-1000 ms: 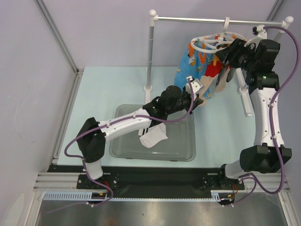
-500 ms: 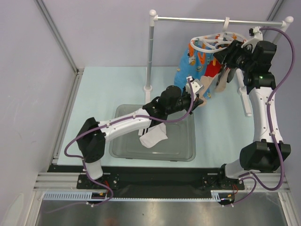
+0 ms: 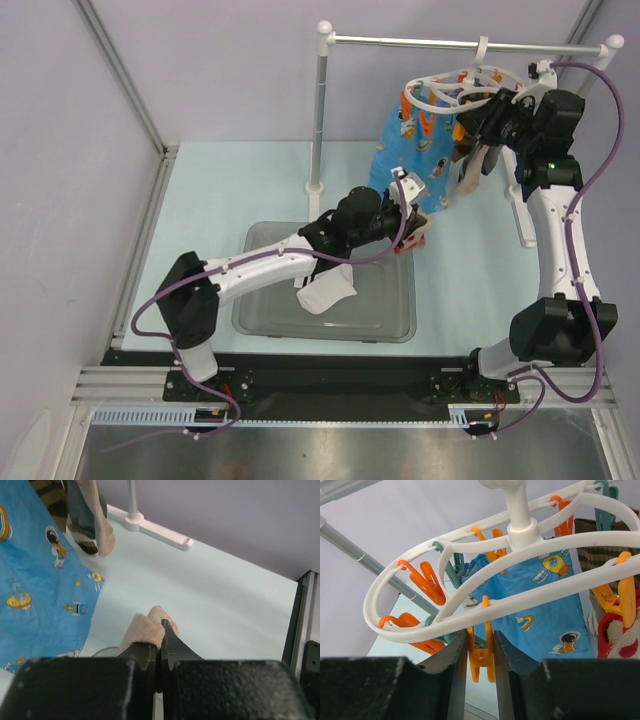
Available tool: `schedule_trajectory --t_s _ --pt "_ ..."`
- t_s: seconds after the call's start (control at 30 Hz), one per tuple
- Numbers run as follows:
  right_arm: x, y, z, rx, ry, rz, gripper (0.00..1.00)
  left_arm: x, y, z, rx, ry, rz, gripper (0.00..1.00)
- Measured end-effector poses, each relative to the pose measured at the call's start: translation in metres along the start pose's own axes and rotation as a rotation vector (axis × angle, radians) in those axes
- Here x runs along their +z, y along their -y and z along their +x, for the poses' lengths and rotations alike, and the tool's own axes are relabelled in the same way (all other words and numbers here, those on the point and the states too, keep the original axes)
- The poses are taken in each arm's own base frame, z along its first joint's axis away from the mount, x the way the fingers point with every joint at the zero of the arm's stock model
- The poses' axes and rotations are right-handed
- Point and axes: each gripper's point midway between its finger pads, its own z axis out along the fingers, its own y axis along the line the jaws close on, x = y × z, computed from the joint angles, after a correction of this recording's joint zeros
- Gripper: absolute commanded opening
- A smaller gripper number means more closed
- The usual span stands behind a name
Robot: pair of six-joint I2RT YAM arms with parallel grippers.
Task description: Remove the socks clipped to the hanger
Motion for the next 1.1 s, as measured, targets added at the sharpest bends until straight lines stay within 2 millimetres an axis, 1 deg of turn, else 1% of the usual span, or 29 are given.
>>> schedule_trajectory --t_s 0.03,0.07,0.1,0.13,0.17,0.2,0.23,0.27,0.3,0.37,0.4,0.47,0.5,0.53,0.57,0.67,0.7,0.73,0.8,0.87,0.97,1.0,1.1 --pt "0.0 0.0 0.0 0.002 0.001 0.0 0.04 -0.002 -0.001 0.003 -0.003 -0.008 -0.006 0.0" --pt "0.001 0.001 0.001 0.005 0.0 0.001 0.11 -0.005 -0.002 0.006 -0.009 -0.015 -0.014 0.0" --pt "0.001 0.001 0.002 0.008 0.0 0.001 0.15 -0.009 -0.003 0.01 -0.012 -0.025 -0.023 0.0" --pt "0.001 0.001 0.002 0.01 -0.001 0.002 0.26 -0.014 -0.004 0.014 -0.017 -0.037 -0.032 0.0" --pt "0.001 0.001 0.002 0.013 0.0 0.004 0.31 -0.019 -0.006 0.018 -0.023 -0.05 -0.045 0.0" --pt "0.001 0.002 0.002 0.016 0.001 0.007 0.35 -0.026 -0.007 0.022 -0.028 -0.068 -0.057 0.0" --pt "0.0 0.002 0.002 0.018 0.002 0.012 0.43 -0.035 -0.008 0.027 -0.032 -0.089 -0.067 0.0" --pt "-0.001 0.003 0.002 0.02 0.005 0.018 0.47 -0.043 -0.011 0.028 -0.037 -0.099 -0.089 0.0" --pt "-0.003 0.004 0.004 0.021 0.005 0.027 0.55 -0.055 -0.014 0.031 -0.044 -0.118 -0.112 0.0" --pt "-0.008 0.006 0.01 0.032 0.0 0.045 0.61 -0.076 -0.019 0.034 -0.063 -0.144 -0.139 0.0" --pt "-0.011 0.006 0.014 0.037 -0.006 0.052 0.66 -0.087 -0.021 0.035 -0.072 -0.157 -0.154 0.0" --pt "-0.016 0.007 0.02 0.047 -0.012 0.064 0.7 -0.109 -0.029 0.038 -0.09 -0.18 -0.188 0.0" --pt "-0.018 0.007 0.023 0.053 -0.015 0.07 0.73 -0.119 -0.032 0.041 -0.098 -0.193 -0.206 0.0" --pt "-0.021 0.008 0.027 0.061 -0.017 0.078 0.78 -0.128 -0.036 0.044 -0.107 -0.207 -0.227 0.0" --pt "-0.023 0.009 0.031 0.067 -0.021 0.086 0.79 -0.135 -0.038 0.047 -0.116 -0.22 -0.242 0.02" --pt "-0.034 0.017 0.05 0.083 -0.037 0.128 0.82 -0.155 -0.047 0.062 -0.144 -0.28 -0.297 0.27" --pt "-0.036 0.021 0.055 0.087 -0.039 0.147 0.85 -0.159 -0.05 0.067 -0.153 -0.303 -0.314 0.48" --pt "-0.039 0.023 0.06 0.092 -0.044 0.159 0.86 -0.163 -0.051 0.072 -0.161 -0.325 -0.329 0.6" --pt "-0.042 0.03 0.071 0.102 -0.056 0.19 0.89 -0.17 -0.055 0.081 -0.184 -0.36 -0.359 0.78" --pt "-0.043 0.038 0.082 0.111 -0.068 0.218 0.9 -0.177 -0.058 0.086 -0.2 -0.385 -0.388 0.86" --pt "-0.043 0.052 0.102 0.127 -0.096 0.263 0.91 -0.187 -0.062 0.084 -0.205 -0.389 -0.42 0.89" --pt "-0.043 0.058 0.11 0.133 -0.106 0.281 0.9 -0.19 -0.062 0.081 -0.204 -0.384 -0.427 0.9" --pt "-0.044 0.071 0.124 0.137 -0.118 0.326 0.89 -0.199 -0.062 0.072 -0.202 -0.361 -0.433 0.91"
